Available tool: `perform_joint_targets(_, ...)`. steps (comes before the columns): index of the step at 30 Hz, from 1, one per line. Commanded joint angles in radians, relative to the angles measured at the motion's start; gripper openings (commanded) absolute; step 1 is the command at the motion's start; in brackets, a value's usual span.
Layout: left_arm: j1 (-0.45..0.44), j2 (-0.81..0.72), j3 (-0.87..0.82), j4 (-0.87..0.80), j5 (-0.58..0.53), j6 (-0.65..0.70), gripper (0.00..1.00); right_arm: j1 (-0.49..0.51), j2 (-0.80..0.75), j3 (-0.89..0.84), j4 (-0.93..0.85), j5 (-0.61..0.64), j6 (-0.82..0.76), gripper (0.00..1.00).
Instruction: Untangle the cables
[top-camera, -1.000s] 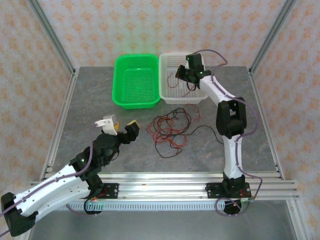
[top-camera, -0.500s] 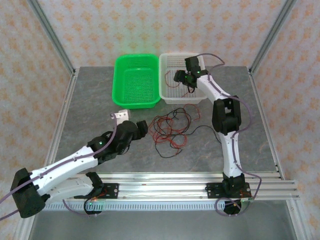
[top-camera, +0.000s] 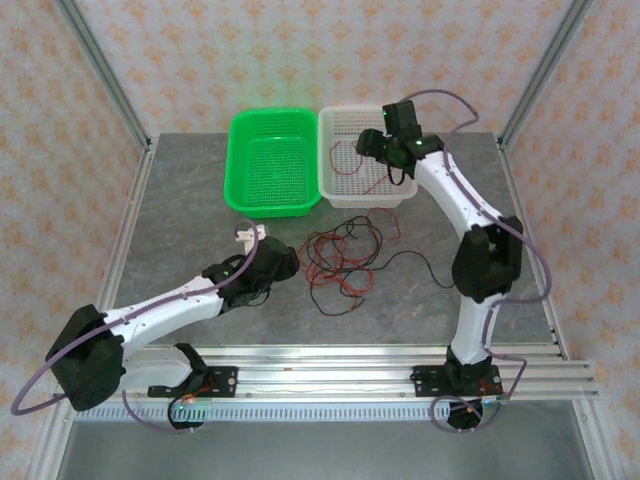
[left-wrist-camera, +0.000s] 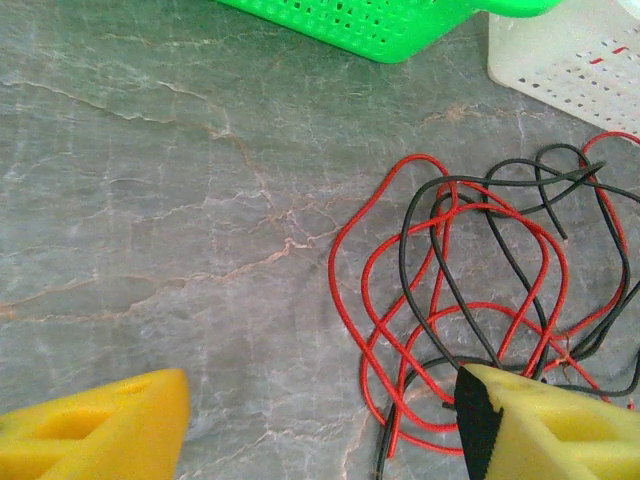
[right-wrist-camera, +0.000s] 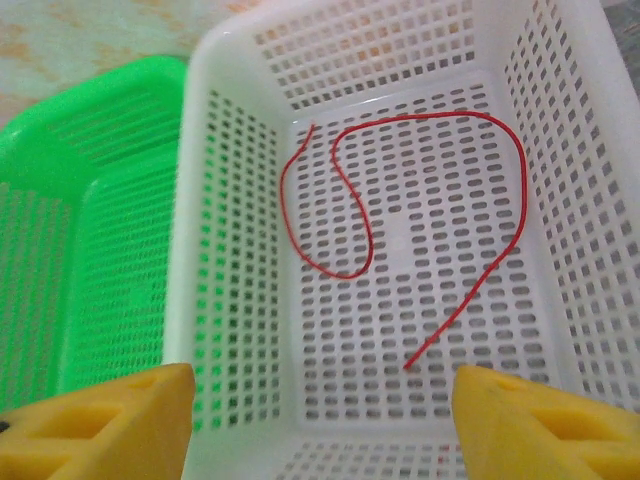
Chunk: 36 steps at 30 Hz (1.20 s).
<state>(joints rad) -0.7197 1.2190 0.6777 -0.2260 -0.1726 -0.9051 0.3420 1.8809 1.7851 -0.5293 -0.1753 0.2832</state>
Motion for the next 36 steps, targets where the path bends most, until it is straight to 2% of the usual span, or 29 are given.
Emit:
perform_joint_targets(1,0.026,0.05,-0.021,0.138,0.081,-0.02,0.7,0.025,-0.103,-0.096,0.012,0.036,-0.025,0.67)
perform_joint_targets(9,0.055,0.231,0.006,0.249,0.169,-0.021,0.66,0.049,-0.317,-0.313,0.037,0.042,-0.018,0.65)
perform_joint_targets(15,0.06,0.322,0.025,0.313,0.182,-0.029,0.56,0.051,-0.426,-0.421,0.037,0.05,-0.008,0.62)
perform_joint_targets(24,0.068,0.366,0.025,0.379,0.163,-0.03,0.31,0.052,-0.538,-0.557,0.044,0.039,0.022,0.57)
perform_joint_targets(27,0.068,0.36,0.022,0.384,0.161,-0.033,0.16,0.054,-0.573,-0.595,0.05,0.026,0.038,0.55)
perform_joint_targets(29,0.068,0.345,0.024,0.378,0.158,-0.031,0.01,0.056,-0.597,-0.62,0.056,0.011,0.054,0.53)
perform_joint_targets(36,0.066,0.256,0.074,0.291,0.16,0.022,0.0,0.107,-0.627,-0.736,0.152,-0.133,0.14,0.52)
